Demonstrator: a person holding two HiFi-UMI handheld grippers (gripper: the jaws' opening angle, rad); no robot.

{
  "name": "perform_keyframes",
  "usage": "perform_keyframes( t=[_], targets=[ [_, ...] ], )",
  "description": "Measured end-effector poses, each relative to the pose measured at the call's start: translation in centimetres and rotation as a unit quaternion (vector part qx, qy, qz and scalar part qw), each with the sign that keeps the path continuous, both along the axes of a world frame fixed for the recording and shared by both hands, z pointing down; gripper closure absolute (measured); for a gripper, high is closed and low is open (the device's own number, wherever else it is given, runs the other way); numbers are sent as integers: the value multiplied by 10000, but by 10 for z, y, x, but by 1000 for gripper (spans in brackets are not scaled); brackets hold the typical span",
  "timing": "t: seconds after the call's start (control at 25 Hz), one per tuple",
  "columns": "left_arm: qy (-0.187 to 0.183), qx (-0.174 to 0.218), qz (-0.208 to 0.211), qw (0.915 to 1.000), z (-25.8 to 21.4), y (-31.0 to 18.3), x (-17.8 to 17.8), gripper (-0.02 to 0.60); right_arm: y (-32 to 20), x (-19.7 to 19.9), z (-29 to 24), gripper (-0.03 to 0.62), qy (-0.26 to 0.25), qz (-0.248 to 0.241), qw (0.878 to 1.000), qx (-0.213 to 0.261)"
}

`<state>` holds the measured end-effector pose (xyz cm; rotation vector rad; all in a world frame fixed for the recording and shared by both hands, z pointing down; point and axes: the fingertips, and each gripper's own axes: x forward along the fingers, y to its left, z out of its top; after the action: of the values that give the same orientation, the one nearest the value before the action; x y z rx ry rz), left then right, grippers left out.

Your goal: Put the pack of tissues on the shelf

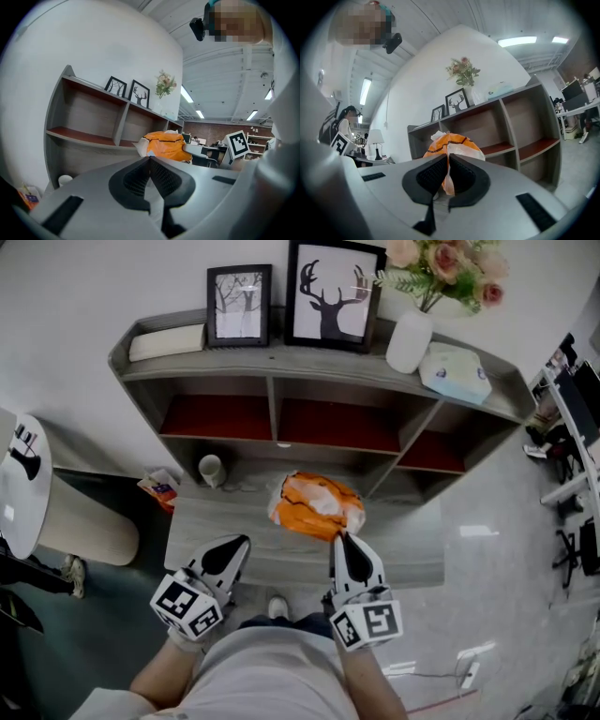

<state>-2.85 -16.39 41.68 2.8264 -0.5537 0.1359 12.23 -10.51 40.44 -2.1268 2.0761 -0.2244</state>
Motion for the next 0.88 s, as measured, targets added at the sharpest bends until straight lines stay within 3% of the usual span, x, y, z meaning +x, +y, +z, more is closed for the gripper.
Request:
perform_keyframes(
  t=[0.64, 0.88],
  targets=[
    [-40, -70, -534, 9985, -5, -39, 12, 565, -80, 50, -15, 566, 15, -122, 9997, 197],
    [-118, 88, -689, 9975, -19, -52, 21, 565, -114, 76, -18, 565, 68, -128, 9995, 265]
  ],
)
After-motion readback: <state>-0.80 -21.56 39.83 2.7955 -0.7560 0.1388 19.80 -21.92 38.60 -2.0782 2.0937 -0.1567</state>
